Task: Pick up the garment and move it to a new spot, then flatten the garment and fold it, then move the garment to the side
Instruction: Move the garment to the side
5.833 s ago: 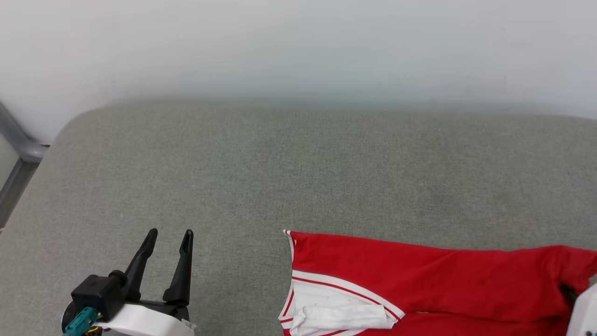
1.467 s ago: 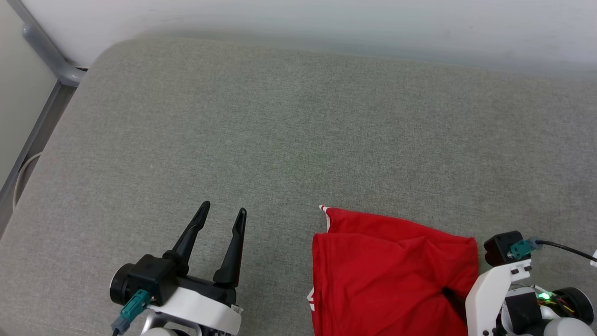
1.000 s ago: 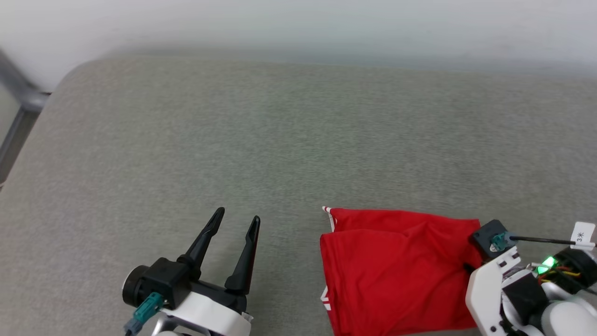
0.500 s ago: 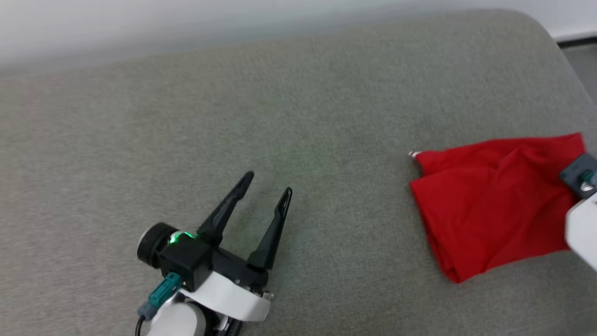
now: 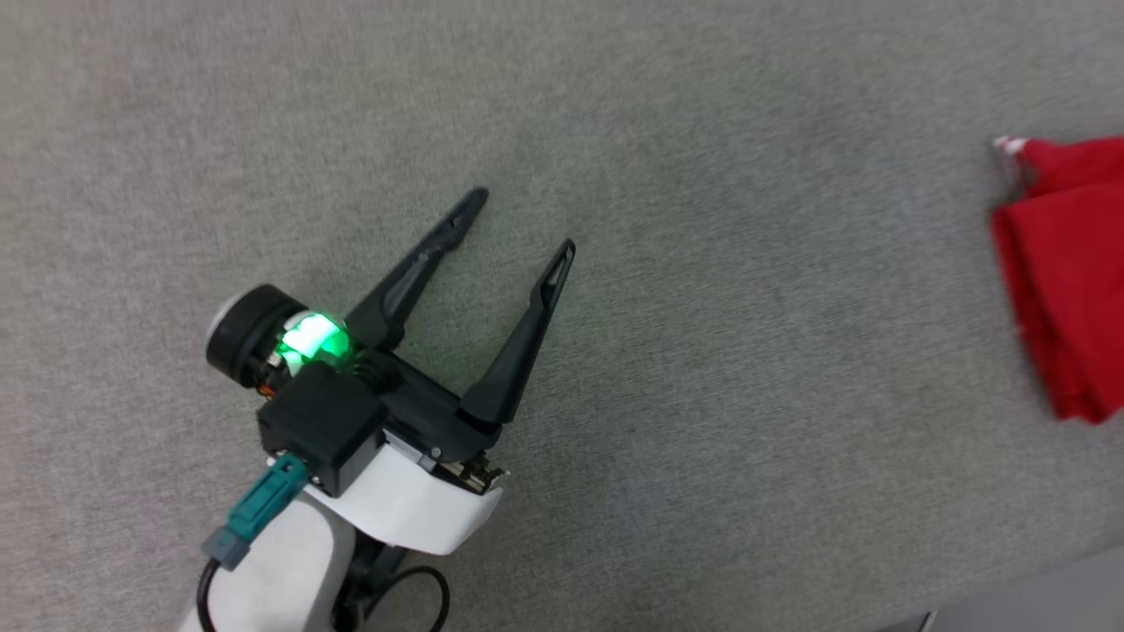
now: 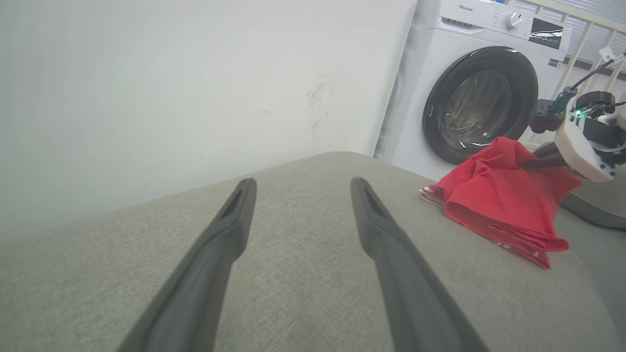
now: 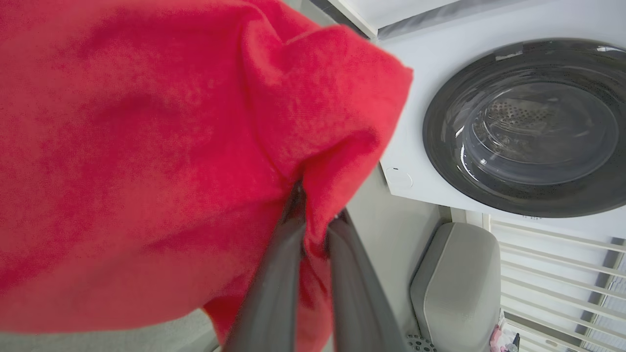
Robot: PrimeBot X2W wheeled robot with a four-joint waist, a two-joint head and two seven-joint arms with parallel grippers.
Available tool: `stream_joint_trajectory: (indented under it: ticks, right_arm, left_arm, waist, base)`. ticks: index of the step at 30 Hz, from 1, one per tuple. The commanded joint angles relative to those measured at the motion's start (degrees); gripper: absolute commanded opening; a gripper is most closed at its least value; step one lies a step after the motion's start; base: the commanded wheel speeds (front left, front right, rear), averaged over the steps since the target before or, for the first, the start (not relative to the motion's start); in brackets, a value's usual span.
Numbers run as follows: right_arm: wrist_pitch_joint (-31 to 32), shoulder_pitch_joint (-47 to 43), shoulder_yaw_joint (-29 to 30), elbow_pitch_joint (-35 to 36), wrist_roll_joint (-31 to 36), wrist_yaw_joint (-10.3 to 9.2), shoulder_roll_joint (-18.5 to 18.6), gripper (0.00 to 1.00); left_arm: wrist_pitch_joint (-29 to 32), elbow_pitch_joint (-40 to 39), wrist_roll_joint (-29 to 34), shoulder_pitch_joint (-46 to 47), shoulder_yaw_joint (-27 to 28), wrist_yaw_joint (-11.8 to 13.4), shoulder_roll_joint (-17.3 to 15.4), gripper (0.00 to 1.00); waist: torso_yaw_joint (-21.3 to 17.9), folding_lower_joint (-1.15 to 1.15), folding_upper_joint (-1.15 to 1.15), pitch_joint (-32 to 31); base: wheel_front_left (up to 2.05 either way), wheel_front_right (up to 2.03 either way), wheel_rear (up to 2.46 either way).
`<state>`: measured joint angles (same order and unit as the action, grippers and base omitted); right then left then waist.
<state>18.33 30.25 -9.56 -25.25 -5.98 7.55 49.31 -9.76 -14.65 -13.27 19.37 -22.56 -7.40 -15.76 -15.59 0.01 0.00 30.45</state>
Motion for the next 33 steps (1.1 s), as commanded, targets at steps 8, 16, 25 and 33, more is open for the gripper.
stream_joint_trajectory:
  ticks: [8, 16, 25, 33]
  right_arm:
    - [-4.3, 4.5, 7.7, -11.1, 5.2, -0.12, -2.5, 0.0]
    - [-7.4, 7.0, 12.1, -15.4, 10.1, -0.12, -5.5, 0.01]
    - [-6.9, 7.1, 14.7, -13.3, 14.8, -0.12, -6.8, 1.0]
    - [-6.5, 4.1, 15.4, -2.7, 12.4, -0.11, -9.1, 1.0]
  left_arm:
    - [3.5, -6.8, 0.9, 3.2, 0.8, 0.8, -1.2, 1.0]
    - [3.7, -7.8, 1.1, 2.8, 0.1, 1.3, -1.3, 1.0]
    - [0.2, -3.9, -0.2, 0.4, -0.2, 2.0, -0.1, 1.0]
    - [-3.7, 1.7, -3.1, -4.1, 1.4, 3.3, 1.1, 1.0]
  waist:
    - [3.1, -0.01, 0.0, 6.8]
    - [4.3, -0.01, 0.0, 7.7]
    - [5.1, -0.01, 0.0, 1.7]
    - [7.0, -0.01, 0.0, -8.3]
  base:
    - [0.0, 0.0, 0.0]
    - [0.0, 0.0, 0.0]
    - [0.0, 0.0, 0.0]
    - [0.0, 0.0, 0.0]
